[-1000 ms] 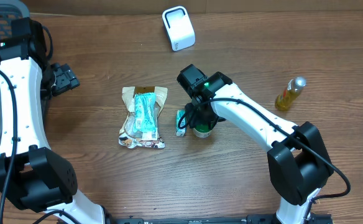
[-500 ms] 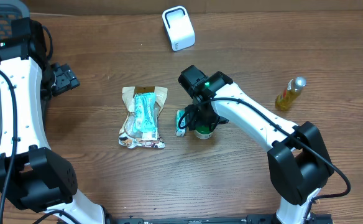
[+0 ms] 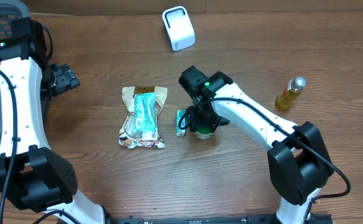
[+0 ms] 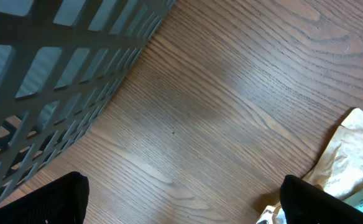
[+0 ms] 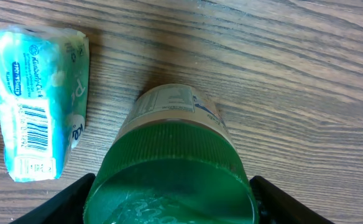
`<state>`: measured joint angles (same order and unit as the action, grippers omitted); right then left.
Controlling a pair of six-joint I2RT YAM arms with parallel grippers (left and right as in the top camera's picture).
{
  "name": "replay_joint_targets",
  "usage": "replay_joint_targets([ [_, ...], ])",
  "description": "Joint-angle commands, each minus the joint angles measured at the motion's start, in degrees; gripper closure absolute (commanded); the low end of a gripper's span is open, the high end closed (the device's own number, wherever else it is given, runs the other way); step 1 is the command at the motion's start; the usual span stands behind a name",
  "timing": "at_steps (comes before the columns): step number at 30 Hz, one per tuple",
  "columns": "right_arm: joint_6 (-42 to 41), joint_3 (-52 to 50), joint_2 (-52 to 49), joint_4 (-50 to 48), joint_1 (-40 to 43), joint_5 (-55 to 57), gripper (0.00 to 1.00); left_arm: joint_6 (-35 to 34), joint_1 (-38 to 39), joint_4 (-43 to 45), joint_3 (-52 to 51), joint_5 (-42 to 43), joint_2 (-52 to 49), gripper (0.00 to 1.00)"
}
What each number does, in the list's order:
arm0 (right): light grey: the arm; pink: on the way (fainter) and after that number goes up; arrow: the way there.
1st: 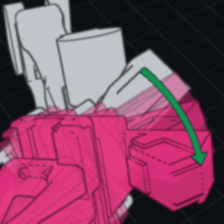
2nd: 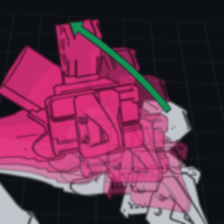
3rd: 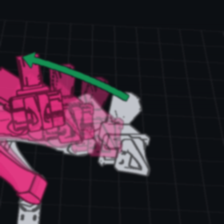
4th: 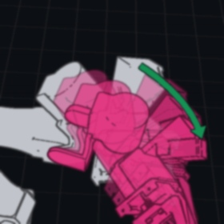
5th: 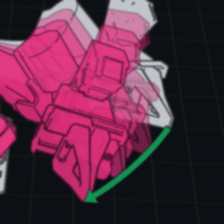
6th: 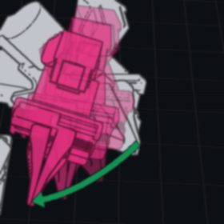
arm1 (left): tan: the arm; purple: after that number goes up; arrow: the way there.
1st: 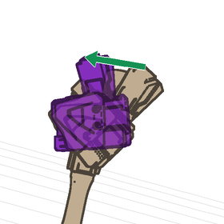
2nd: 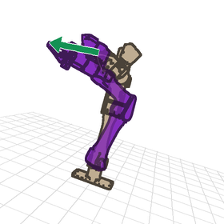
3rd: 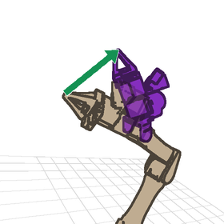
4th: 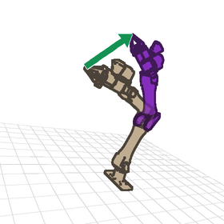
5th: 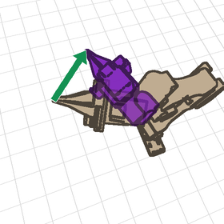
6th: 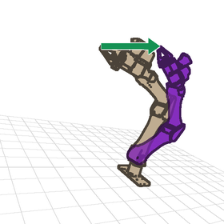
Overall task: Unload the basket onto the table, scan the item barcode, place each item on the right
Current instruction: 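Lower the right gripper around the green-lidded jar and close it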
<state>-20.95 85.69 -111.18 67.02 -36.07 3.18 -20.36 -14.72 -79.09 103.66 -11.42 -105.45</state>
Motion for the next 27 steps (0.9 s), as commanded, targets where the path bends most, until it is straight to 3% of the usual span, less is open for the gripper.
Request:
replay_joint_targets([
  [1,-0.5,-0.3,0.2,-0.1,0.1,-0.3,0.31,1.1,-0.2,0.0,1.0,-0.8,-0.6,0.0],
  [8,-0.5,-0.3,0.2,-0.7,0.2,-0.3,0.37,1.1,-0.2,0.0,1.0,-0.8,-0.6,0.0],
  [27,-0.5,-0.3,0.2,-5.1,1.6,4.9,0.36,1.1,-0.2,0.0,1.0,-0.8,-0.6,0.01],
])
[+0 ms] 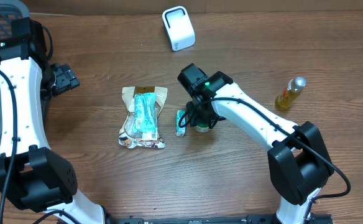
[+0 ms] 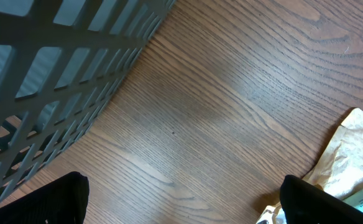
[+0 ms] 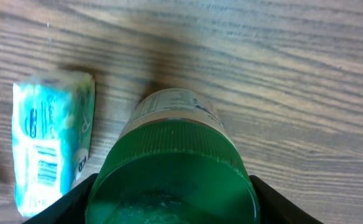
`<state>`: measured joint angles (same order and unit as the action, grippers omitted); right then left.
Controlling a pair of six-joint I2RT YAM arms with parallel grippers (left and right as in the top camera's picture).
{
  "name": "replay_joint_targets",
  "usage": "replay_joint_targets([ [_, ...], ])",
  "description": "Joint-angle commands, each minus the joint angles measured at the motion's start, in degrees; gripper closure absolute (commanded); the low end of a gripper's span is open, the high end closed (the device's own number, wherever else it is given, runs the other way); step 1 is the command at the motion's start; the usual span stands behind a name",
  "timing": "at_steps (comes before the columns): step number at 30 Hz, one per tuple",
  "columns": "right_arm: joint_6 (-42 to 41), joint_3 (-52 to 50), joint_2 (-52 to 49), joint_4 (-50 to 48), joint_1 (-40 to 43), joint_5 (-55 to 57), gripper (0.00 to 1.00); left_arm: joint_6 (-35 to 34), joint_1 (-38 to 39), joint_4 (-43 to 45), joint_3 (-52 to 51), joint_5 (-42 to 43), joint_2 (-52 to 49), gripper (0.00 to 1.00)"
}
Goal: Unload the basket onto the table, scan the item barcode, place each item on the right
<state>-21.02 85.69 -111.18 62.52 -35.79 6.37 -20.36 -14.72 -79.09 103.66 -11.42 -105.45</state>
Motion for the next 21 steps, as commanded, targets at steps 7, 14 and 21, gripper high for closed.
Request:
replay_joint_targets([
  [7,-1.7,-0.3,0.2,-0.5,5.7,1.3,0.36,1.1,-0.2,0.0,1.0,-0.8,-0.6,0.0],
  [14,-1.7,-0.3,0.2,-0.6,9.2,-0.7,0.36,1.1,-0.2,0.0,1.0,-0.8,-0.6,0.01],
  [21,-1.7,-0.3,0.2,-0.6,9.5,-1.2,0.36,1.1,-0.2,0.0,1.0,-0.8,-0.6,0.0],
])
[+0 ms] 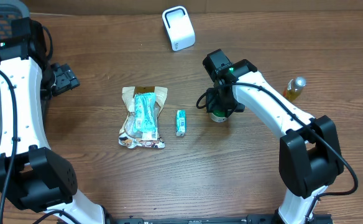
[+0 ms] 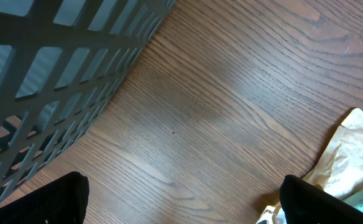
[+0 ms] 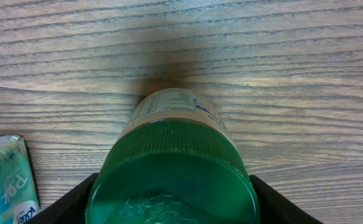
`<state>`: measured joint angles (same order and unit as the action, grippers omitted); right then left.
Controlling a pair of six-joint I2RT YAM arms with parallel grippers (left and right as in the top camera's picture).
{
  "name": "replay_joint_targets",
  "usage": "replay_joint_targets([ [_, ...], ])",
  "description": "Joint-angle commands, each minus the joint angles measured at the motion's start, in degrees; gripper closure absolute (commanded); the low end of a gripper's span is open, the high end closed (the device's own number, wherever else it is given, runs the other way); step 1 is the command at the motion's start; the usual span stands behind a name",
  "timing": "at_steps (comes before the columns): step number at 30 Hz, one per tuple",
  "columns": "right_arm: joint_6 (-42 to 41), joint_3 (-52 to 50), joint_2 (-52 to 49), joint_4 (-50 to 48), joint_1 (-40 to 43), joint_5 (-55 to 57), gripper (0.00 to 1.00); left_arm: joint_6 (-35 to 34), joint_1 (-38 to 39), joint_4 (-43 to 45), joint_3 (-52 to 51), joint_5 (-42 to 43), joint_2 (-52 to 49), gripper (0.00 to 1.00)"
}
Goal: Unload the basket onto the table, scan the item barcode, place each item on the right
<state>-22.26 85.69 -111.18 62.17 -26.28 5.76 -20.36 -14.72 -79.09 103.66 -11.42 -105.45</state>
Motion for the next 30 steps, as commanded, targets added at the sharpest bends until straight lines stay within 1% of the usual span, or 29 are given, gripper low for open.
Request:
replay_joint_targets([
  [1,-0.5,-0.3,0.2,-0.3,0.0,-0.5,0.35,1.1,-0.2,0.0,1.0,-0.8,-0.6,0.0],
  [2,-0.5,-0.3,0.2,-0.3,0.0,-0.5,0.34,1.1,-0.2,0.0,1.0,-0.8,-0.6,0.0],
  [7,-0.5,-0.3,0.2,-1.0,0.0,-0.5,0.17,1.1,-0.2,0.0,1.0,-0.8,-0.6,0.0],
  [9,-0.4,-0.3,0.2,-1.2,0.0,-0.5,0.01,1.1,-0.2,0.0,1.0,-0.8,-0.6,0.0],
  [14,-0.3,-0.3,0.2,-2.9,0.0,-0.5,0.0,1.1,-0.2,0.0,1.0,-0.8,-0.6,0.0],
  [21,-0.3,-0.3,0.2,-2.9,0.0,-0.5,0.0,1.1,-0.2,0.0,1.0,-0.8,-0.6,0.0],
  [30,-0.3,-0.3,0.0,-2.3,0.0,-0.5,0.03,1.1,-0.2,0.0,1.0,-0.8,-0.6,0.0],
])
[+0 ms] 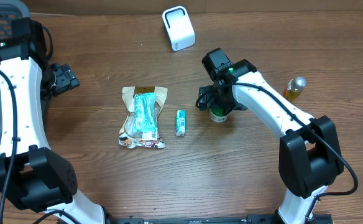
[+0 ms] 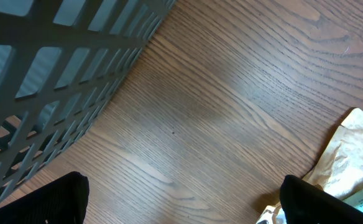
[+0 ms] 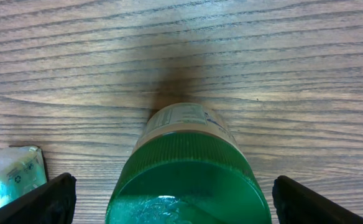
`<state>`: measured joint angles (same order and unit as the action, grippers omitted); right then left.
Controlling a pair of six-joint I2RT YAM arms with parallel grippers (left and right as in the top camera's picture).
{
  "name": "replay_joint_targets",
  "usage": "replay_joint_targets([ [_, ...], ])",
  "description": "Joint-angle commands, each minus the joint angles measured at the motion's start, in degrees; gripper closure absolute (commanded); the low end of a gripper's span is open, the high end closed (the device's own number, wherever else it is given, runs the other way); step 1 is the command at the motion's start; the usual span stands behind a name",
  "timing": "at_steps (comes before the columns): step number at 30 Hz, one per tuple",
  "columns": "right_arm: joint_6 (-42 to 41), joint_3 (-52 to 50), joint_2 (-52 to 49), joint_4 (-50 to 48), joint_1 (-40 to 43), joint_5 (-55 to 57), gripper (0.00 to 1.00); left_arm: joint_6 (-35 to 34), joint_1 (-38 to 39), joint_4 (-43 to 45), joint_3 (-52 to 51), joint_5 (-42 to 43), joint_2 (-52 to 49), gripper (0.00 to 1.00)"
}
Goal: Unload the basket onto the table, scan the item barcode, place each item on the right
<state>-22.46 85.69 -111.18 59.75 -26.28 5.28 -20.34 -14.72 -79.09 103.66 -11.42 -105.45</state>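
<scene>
A jar with a green lid stands upright on the wooden table right of centre; its lid fills the bottom of the right wrist view. My right gripper is open around it, its fingers apart from the lid on either side. The white scanner stands at the back of the table. My left gripper is open at the far left with nothing between its fingers.
A small teal packet lies left of the jar, its corner showing in the right wrist view. A brown snack bag with a teal pack on it lies further left. An oil bottle stands far right. A grey basket is at the left.
My right gripper has opened and let go of the green-lidded jar, which stands in the same spot. The left arm has not moved.
My right gripper was shut on the jar right beside the small teal packet. Later it still held the jar there. Then it held the jar further right, away from the packet. Now the jar stands there with the gripper open around it.
</scene>
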Motion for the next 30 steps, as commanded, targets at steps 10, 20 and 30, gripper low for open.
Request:
replay_joint_targets([
  [10,-0.1,-4.0,-0.1,-4.3,0.0,0.0,0.03,1.1,-0.2,0.0,1.0,-0.8,-0.6,0.0],
  [20,-0.1,-5.5,-0.1,-6.6,0.0,0.2,0.02,1.0,-0.2,0.0,1.0,-0.8,-0.6,0.01],
  [30,-0.1,-5.5,-0.1,-7.4,0.2,0.2,0.02,1.1,-0.2,0.0,1.0,-0.8,-0.5,0.0],
])
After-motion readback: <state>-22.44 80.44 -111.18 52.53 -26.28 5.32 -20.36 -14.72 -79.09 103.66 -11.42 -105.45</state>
